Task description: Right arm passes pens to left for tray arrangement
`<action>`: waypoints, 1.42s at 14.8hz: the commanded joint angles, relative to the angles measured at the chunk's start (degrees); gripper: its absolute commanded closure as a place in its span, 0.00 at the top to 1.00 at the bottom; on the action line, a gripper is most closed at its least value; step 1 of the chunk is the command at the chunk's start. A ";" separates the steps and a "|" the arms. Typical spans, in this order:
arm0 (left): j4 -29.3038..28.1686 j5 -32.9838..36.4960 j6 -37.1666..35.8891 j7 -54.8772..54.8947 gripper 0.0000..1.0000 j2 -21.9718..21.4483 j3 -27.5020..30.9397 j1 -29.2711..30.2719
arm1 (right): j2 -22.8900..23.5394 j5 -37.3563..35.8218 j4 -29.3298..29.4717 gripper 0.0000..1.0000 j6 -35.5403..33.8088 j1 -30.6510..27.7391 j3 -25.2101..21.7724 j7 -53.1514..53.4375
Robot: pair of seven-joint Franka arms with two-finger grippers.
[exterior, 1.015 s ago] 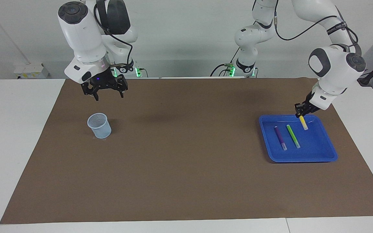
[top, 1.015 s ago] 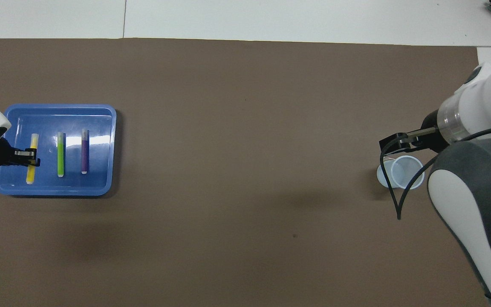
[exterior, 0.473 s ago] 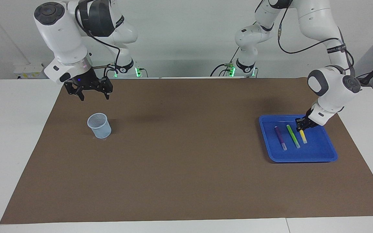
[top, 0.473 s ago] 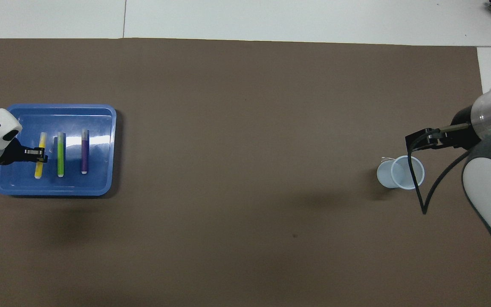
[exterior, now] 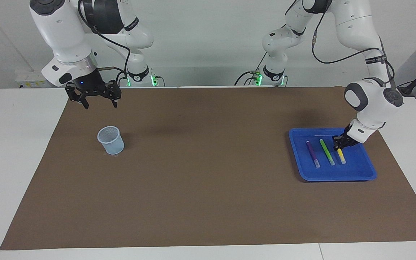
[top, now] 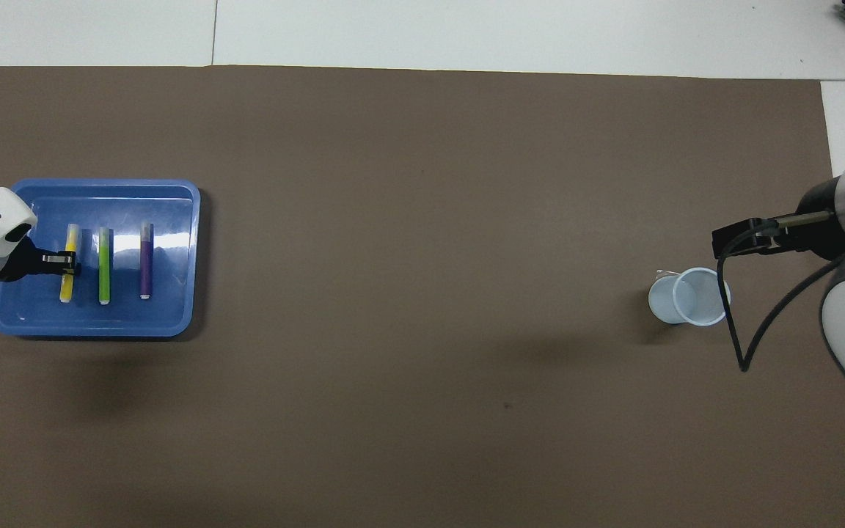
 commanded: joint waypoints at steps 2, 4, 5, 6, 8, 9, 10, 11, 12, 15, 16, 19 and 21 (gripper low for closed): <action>0.32 2.49 1.57 0.53 0.00 0.92 -0.50 1.46 | -1.16 -0.18 -0.97 1.00 -0.11 -0.39 0.20 -1.11; 0.15 2.58 2.01 0.53 0.00 0.92 -0.50 2.86 | -1.16 -0.09 -0.97 1.00 -0.11 -0.39 0.29 -1.11; -0.20 2.58 2.54 0.44 0.00 1.09 -0.50 2.87 | -1.16 -0.18 -0.97 1.00 -0.20 -0.48 0.29 -1.11; -0.38 2.58 2.89 0.44 0.00 1.09 -0.50 2.78 | -1.16 -0.18 -0.97 1.00 -0.20 -0.56 0.29 -1.11; -0.47 2.58 3.51 0.62 0.00 1.09 -0.50 2.78 | -1.16 -0.18 -0.97 1.00 -0.20 -0.83 0.29 -1.11; -0.47 2.58 3.77 0.62 0.00 1.18 -0.50 2.69 | -1.16 -0.09 -0.97 1.00 -0.11 -1.00 0.29 -1.11; -0.47 2.58 3.86 0.53 0.00 1.18 -0.50 2.26 | -1.16 -0.09 -0.97 1.00 -0.11 -1.00 0.29 -1.11; -0.47 2.58 3.95 0.53 0.00 1.18 -0.50 2.25 | -1.16 -0.09 -0.97 1.00 -0.11 -1.00 0.29 -1.11; -0.47 2.58 4.12 0.62 0.00 1.18 -0.50 2.43 | -1.16 -0.09 -0.97 1.00 -0.11 -0.92 0.29 -1.11; -0.38 2.58 4.82 0.62 0.40 1.18 -0.50 2.51 | -1.16 -0.09 -0.97 1.00 -0.11 -0.83 0.29 -1.11; -0.29 2.58 4.74 0.62 0.56 1.27 -0.50 2.60 | -1.16 -0.09 -0.97 1.00 -0.11 -0.91 0.29 -1.11; -0.20 2.58 4.56 0.53 1.00 1.27 -0.59 2.69 | -1.16 -0.09 -0.97 1.00 -0.11 -0.92 0.29 -1.11; 0.23 2.58 4.04 0.53 1.00 1.27 -0.59 2.60 | -1.16 -0.09 -0.97 1.00 -0.11 -0.83 0.29 -1.11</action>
